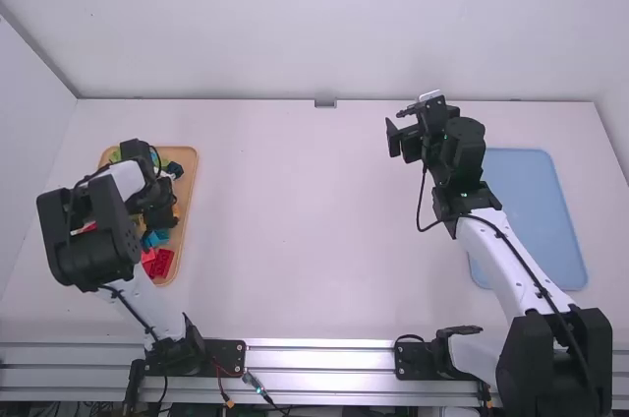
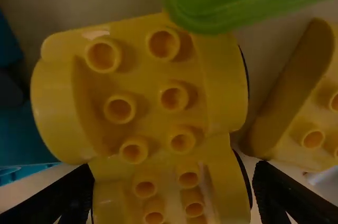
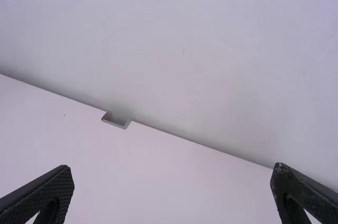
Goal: Assemble lego blocks to make yellow taxi
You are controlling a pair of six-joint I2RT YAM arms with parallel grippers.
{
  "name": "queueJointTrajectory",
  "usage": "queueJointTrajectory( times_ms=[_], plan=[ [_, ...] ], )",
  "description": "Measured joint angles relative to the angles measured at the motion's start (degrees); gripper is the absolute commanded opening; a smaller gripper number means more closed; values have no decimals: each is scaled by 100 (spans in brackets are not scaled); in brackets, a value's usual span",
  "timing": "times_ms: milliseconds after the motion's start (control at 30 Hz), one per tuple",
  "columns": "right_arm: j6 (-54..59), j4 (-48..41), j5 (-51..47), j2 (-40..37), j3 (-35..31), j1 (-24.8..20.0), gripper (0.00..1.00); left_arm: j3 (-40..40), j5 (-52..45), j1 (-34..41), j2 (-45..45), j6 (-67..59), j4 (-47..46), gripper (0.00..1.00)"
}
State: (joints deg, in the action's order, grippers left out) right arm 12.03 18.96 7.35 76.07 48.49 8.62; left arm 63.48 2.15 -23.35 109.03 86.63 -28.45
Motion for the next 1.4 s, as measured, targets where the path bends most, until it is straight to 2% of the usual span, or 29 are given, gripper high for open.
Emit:
queueJointTrajectory(
  times_ms=[433, 633, 767, 900, 1033, 1233, 1300, 1400],
  plan=[
    [7, 0, -2, 0, 0, 0, 99, -2, -173, 0, -2, 511, -13, 76],
    [9, -4, 0, 0, 0, 0, 99, -13, -258, 0, -2, 590, -24, 56],
    [4, 0, 0, 0, 0, 0, 99, -11, -258, 0, -9, 612, -31, 47],
    [2, -2, 0, 0, 0, 0, 99, -11, -256, 0, -9, 570, -35, 46],
    [2, 0, -2, 0, 0, 0, 99, -13, -284, 0, -9, 205, 4, 35],
    [9, -7, 0, 0, 0, 0, 99, -11, -332, 0, -9, -496, 116, 27],
    [4, -7, 0, 0, 0, 0, 99, 52, -348, 0, -2, -704, -11, 22],
    [2, -7, 0, 0, 0, 0, 99, 225, -343, 0, 72, -960, -494, 21]
  ],
)
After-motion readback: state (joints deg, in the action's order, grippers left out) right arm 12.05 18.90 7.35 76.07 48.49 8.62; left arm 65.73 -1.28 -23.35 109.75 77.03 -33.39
